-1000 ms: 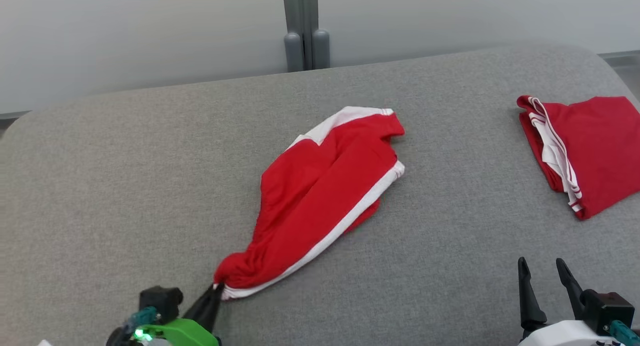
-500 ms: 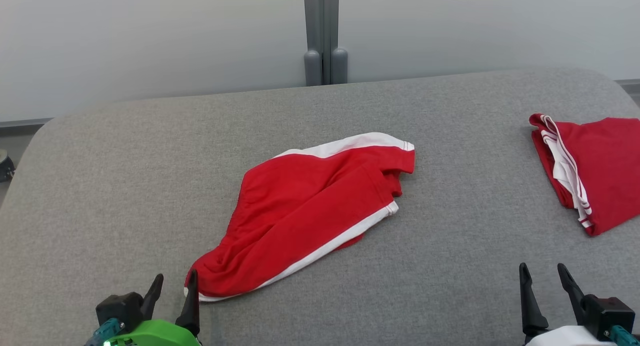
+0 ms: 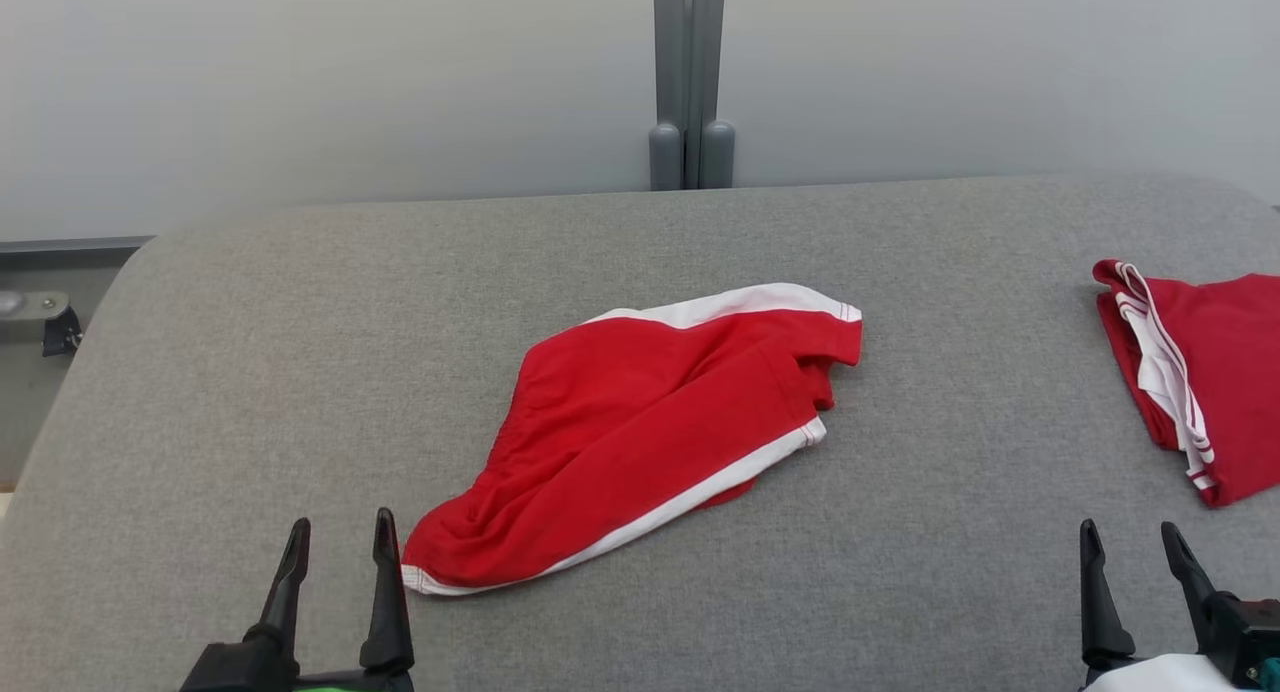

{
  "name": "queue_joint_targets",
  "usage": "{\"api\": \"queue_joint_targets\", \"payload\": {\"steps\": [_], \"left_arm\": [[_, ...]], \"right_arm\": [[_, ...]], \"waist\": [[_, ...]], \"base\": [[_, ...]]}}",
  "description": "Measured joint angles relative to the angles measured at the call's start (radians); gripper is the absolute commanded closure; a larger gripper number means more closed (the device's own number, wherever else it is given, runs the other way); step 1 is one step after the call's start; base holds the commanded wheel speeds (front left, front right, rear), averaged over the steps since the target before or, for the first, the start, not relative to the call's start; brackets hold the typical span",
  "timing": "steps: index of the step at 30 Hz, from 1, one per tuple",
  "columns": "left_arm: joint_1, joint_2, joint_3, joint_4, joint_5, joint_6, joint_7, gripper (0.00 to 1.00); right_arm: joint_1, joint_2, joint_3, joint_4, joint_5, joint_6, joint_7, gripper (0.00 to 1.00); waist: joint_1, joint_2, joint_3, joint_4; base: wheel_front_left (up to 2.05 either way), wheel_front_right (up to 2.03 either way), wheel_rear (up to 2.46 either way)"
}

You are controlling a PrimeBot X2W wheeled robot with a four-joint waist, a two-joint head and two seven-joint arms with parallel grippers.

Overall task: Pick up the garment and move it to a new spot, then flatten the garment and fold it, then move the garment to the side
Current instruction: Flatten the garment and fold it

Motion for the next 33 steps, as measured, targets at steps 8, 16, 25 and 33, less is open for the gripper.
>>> {"api": "queue_joint_targets", "payload": {"steps": [8, 16, 25, 33], "left_arm": [[0.069, -0.024, 0.059, -0.005, 0.077, -0.057, 0.000, 0.00], [0.068, -0.025, 0.047, 0.040, 0.058, -0.077, 0.000, 0.00], [0.068, -0.025, 0.040, 0.085, 0.042, -0.087, 0.000, 0.00], [0.064, -0.026, 0.026, 0.135, 0.033, -0.081, 0.000, 0.00]], "right_arm": [[0.005, 0.000, 0.026, -0.008, -0.007, 0.000, 0.000, 0.00], [0.008, 0.000, 0.051, -0.011, -0.003, 0.000, 0.000, 0.00], [0.008, 0.000, 0.079, -0.034, 0.003, 0.000, 0.000, 0.00], [-0.023, 0.000, 0.106, -0.058, 0.027, 0.000, 0.000, 0.00]], "waist": [[0.0000, 0.0000, -0.022, 0.025], [0.0000, 0.0000, -0.031, 0.039], [0.0000, 0.0000, -0.032, 0.030], [0.0000, 0.0000, -0.026, 0.034]], "base": [[0.00, 0.00, 0.00], [0.00, 0.00, 0.00], [0.00, 0.00, 0.00], [0.00, 0.00, 0.00]]}}
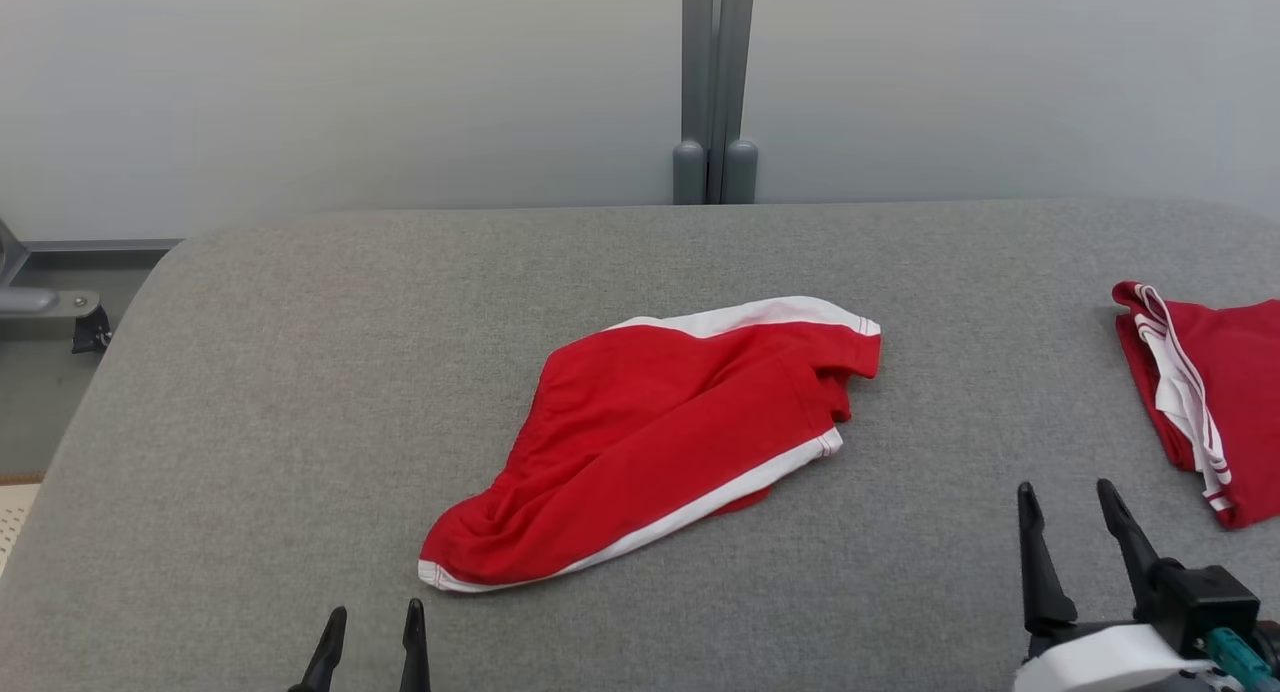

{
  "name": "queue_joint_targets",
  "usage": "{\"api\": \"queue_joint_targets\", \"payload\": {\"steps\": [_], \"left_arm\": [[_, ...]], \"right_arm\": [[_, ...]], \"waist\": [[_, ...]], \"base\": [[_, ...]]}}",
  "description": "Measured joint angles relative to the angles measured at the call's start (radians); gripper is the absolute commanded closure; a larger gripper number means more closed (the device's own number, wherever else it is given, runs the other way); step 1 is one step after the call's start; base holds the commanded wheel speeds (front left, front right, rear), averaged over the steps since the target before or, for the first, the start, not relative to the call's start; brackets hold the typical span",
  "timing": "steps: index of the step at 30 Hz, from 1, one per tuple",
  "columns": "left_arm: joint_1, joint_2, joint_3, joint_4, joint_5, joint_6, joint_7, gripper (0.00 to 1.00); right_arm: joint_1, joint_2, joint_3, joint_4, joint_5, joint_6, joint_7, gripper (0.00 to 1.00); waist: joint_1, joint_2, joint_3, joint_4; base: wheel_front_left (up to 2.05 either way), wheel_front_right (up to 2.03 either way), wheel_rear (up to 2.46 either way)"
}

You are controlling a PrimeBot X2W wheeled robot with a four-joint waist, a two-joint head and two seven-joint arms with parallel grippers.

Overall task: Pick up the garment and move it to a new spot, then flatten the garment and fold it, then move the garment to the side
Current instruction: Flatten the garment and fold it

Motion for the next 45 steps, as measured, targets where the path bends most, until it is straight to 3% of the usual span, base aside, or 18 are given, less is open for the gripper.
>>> {"api": "queue_joint_targets", "payload": {"steps": [5, 10, 17, 30, 45], "left_arm": [[-0.051, 0.000, -0.019, 0.145, 0.013, 0.012, 0.000, 0.00], [-0.189, 0.003, -0.034, 0.273, 0.014, -0.007, 0.011, 0.00], [-0.365, 0.007, -0.078, 0.391, 0.008, -0.042, 0.035, 0.00], [-0.422, 0.015, -0.177, 0.457, -0.058, -0.071, 0.045, 0.00], [-0.432, 0.094, -0.295, 0.456, -0.168, -0.072, 0.053, 0.00]], "right_arm": [[-0.087, 0.002, 0.080, 0.087, -0.029, 0.000, 0.013, 0.00], [-0.273, -0.015, 0.166, 0.204, -0.076, 0.000, 0.198, 0.00], [-0.454, -0.040, 0.239, 0.377, -0.100, 0.000, 0.315, 0.00], [-0.547, -0.047, 0.257, 0.573, -0.105, 0.000, 0.271, 0.00], [-0.591, -0.042, 0.285, 0.655, -0.084, 0.000, 0.190, 0.00]], "waist": [[0.0000, 0.0000, 0.015, 0.010], [0.0000, 0.0000, 0.051, 0.023], [0.0000, 0.0000, 0.137, 0.056], [0.0000, 0.0000, 0.224, 0.123], [0.0000, 0.0000, 0.222, 0.103]], "base": [[0.00, 0.00, 0.00], [0.00, 0.00, 0.00], [0.00, 0.00, 0.00], [0.00, 0.00, 0.00], [0.00, 0.00, 0.00]]}}
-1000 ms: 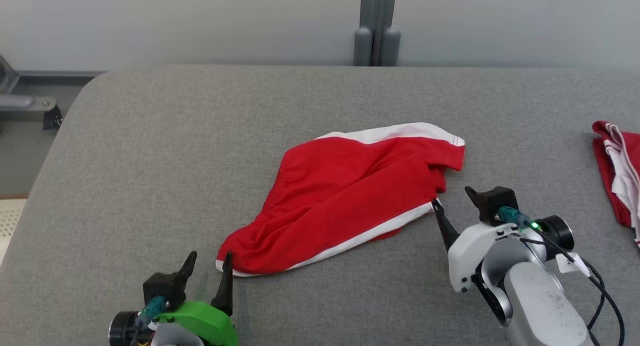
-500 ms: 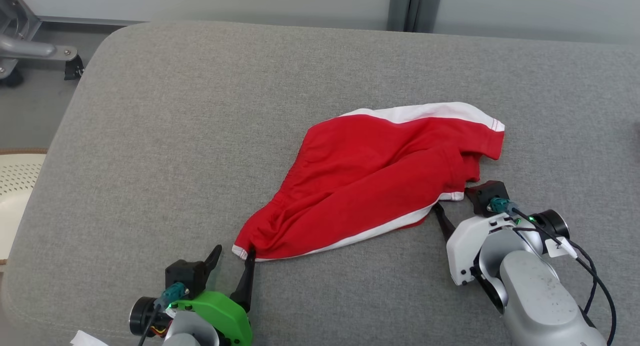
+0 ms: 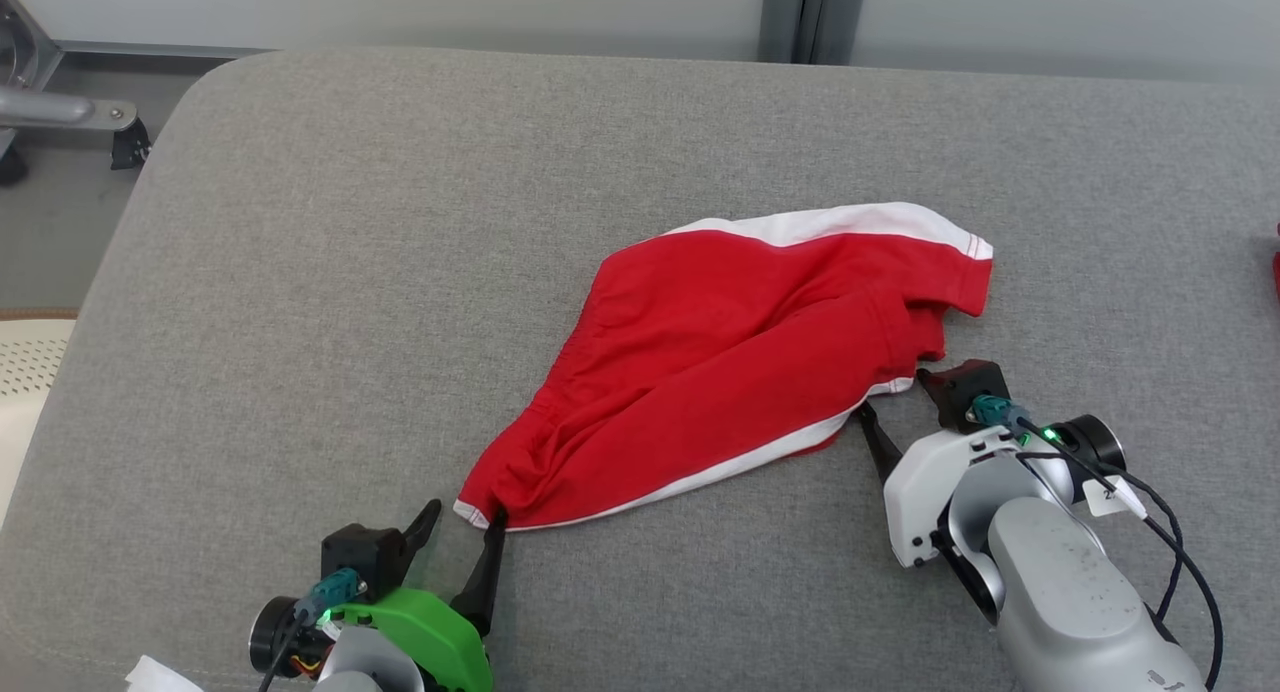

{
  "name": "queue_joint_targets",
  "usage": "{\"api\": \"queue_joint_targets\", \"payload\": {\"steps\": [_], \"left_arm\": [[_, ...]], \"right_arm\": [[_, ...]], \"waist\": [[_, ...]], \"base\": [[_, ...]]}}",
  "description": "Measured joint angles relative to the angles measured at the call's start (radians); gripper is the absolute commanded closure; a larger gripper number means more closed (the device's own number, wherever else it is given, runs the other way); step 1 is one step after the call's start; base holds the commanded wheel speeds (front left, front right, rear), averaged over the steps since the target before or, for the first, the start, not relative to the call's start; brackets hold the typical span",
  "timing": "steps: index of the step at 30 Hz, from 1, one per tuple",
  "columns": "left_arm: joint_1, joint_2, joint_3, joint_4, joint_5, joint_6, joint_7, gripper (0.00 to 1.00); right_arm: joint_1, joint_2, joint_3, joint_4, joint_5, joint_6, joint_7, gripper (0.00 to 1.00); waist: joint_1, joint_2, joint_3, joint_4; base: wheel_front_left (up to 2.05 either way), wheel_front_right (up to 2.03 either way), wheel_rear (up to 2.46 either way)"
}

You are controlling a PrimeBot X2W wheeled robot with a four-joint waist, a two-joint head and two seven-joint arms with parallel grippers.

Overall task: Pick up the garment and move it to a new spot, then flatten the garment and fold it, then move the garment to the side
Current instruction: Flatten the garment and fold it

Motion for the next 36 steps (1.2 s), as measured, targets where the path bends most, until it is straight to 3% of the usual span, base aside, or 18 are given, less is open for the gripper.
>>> {"api": "queue_joint_targets", "payload": {"steps": [9, 10, 11, 12, 13, 14, 15, 22, 28, 32, 36], "left_arm": [[-0.022, 0.028, -0.059, -0.001, -0.040, 0.000, -0.004, 0.00], [-0.025, 0.031, -0.067, 0.002, -0.046, 0.000, -0.006, 0.00], [-0.027, 0.033, -0.076, 0.003, -0.053, 0.000, -0.006, 0.00], [-0.030, 0.035, -0.084, 0.006, -0.059, 0.000, -0.006, 0.16], [-0.033, 0.037, -0.090, 0.007, -0.065, 0.000, -0.009, 0.58], [-0.035, 0.040, -0.096, 0.009, -0.071, 0.000, -0.010, 0.72], [-0.036, 0.041, -0.101, 0.010, -0.074, 0.000, -0.012, 1.00], [-0.044, 0.057, -0.129, 0.013, -0.112, 0.000, -0.024, 1.00], [-0.013, 0.072, -0.119, -0.055, -0.167, 0.000, -0.034, 1.00], [0.035, 0.087, -0.127, -0.153, -0.218, 0.000, -0.014, 1.00], [0.090, 0.112, -0.131, -0.311, -0.279, 0.000, 0.051, 1.00]], "right_arm": [[-0.016, -0.004, 0.019, 0.021, 0.012, 0.000, -0.026, 0.00], [-0.019, -0.004, 0.022, 0.022, 0.013, 0.000, -0.027, 0.12], [-0.020, -0.005, 0.026, 0.023, 0.017, 0.000, -0.031, 0.51], [-0.021, -0.004, 0.030, 0.023, 0.024, 0.000, -0.035, 0.68], [-0.021, -0.003, 0.038, 0.026, 0.034, 0.000, -0.035, 1.00], [-0.021, -0.002, 0.051, 0.028, 0.047, 0.000, -0.035, 1.00], [-0.022, -0.001, 0.058, 0.028, 0.058, 0.000, -0.038, 1.00], [-0.019, -0.021, 0.085, -0.002, 0.125, 0.000, -0.060, 1.00], [0.074, -0.065, 0.083, -0.120, 0.188, 0.000, -0.062, 1.00], [0.172, -0.105, 0.070, -0.276, 0.286, 0.000, -0.012, 1.00], [0.287, -0.157, 0.007, -0.514, 0.441, 0.000, 0.072, 1.00]], "waist": [[0.0000, 0.0000, -0.002, -0.004], [0.0000, 0.0000, -0.002, -0.005], [0.0000, 0.0000, -0.001, -0.006], [0.0000, 0.0000, -0.001, -0.007], [0.0000, 0.0000, 0.000, -0.008], [0.0000, 0.0000, -0.001, -0.009], [0.0000, 0.0000, -0.001, -0.010], [0.0000, 0.0000, -0.010, -0.019], [0.0000, 0.0000, -0.031, -0.029], [0.0000, 0.0000, -0.051, -0.040], [0.0000, 0.0000, -0.072, -0.055]], "base": [[0.00, 0.00, 0.00], [0.00, 0.00, 0.00], [0.00, 0.00, 0.00], [0.00, 0.00, 0.00], [0.00, 0.00, 0.00], [0.00, 0.00, 0.00], [0.00, 0.00, 0.00], [0.00, 0.00, 0.00], [0.00, 0.00, 0.00], [0.00, 0.00, 0.00], [0.00, 0.00, 0.00]]}}
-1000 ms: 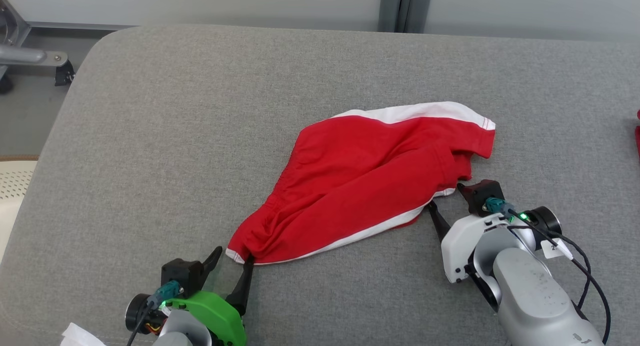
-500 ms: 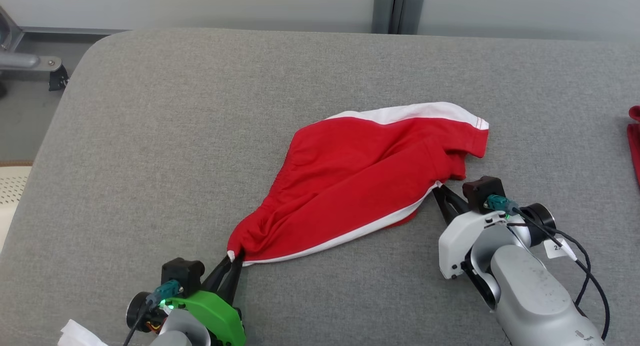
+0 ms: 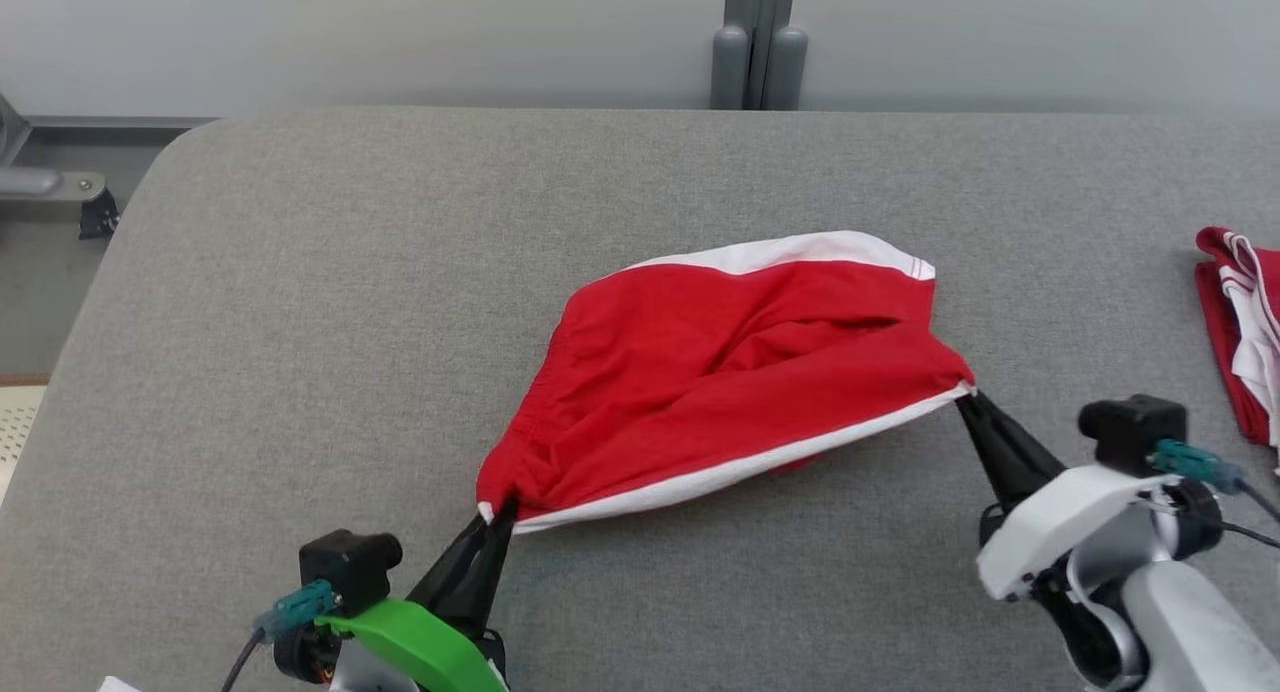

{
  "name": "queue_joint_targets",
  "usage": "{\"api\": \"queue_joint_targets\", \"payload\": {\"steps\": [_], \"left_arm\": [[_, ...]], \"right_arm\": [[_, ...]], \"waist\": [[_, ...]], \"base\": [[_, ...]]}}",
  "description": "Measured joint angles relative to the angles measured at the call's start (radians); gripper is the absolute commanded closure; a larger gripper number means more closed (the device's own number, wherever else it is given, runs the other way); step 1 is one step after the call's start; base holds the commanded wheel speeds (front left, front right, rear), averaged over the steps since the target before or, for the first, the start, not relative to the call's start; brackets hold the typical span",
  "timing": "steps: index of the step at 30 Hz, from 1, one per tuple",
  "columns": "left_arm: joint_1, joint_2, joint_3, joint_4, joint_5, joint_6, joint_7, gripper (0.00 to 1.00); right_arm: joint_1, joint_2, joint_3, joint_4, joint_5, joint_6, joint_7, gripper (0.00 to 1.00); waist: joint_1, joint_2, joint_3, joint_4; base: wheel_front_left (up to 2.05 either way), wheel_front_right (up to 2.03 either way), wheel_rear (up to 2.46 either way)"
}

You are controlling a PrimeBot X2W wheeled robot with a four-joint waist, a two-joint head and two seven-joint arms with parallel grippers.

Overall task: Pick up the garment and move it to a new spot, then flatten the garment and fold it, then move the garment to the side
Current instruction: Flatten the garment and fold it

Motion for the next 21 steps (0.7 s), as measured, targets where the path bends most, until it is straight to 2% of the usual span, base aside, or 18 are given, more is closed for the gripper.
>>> {"api": "queue_joint_targets", "payload": {"steps": [4, 7, 12, 16, 19, 21], "left_arm": [[0.049, 0.041, 0.000, -0.235, -0.068, 0.001, 0.099, 1.00], [0.068, 0.070, 0.012, -0.449, -0.132, 0.017, 0.185, 1.00], [0.020, 0.117, 0.040, -0.767, -0.224, 0.085, 0.364, 1.00], [-0.126, 0.125, 0.076, -0.888, -0.304, 0.152, 0.509, 1.00], [-0.310, 0.120, 0.118, -0.889, -0.357, 0.207, 0.615, 1.00], [-0.429, 0.115, 0.134, -0.838, -0.364, 0.232, 0.671, 1.00]], "right_arm": [[0.108, -0.034, -0.125, -0.290, 0.157, 0.000, 0.104, 1.00], [0.160, -0.033, -0.247, -0.483, 0.234, 0.000, 0.186, 1.00], [0.172, 0.011, -0.402, -0.737, 0.313, -0.001, 0.337, 1.00], [0.051, 0.019, -0.485, -0.806, 0.336, -0.001, 0.444, 1.00], [-0.118, 0.005, -0.516, -0.780, 0.304, -0.001, 0.523, 1.00], [-0.239, 0.012, -0.511, -0.722, 0.284, -0.001, 0.563, 1.00]], "waist": [[0.0000, 0.0000, -0.018, -0.020], [0.0000, 0.0000, -0.026, -0.038], [0.0000, 0.0000, -0.028, -0.067], [0.0000, 0.0001, -0.013, -0.086], [0.0000, 0.0000, 0.015, -0.096], [0.0000, 0.0000, 0.038, -0.101]], "base": [[0.00, 0.00, 0.00], [0.00, 0.00, 0.00], [0.00, 0.00, 0.00], [0.00, 0.00, 0.00], [0.00, 0.00, 0.00], [0.00, 0.00, 0.00]]}}
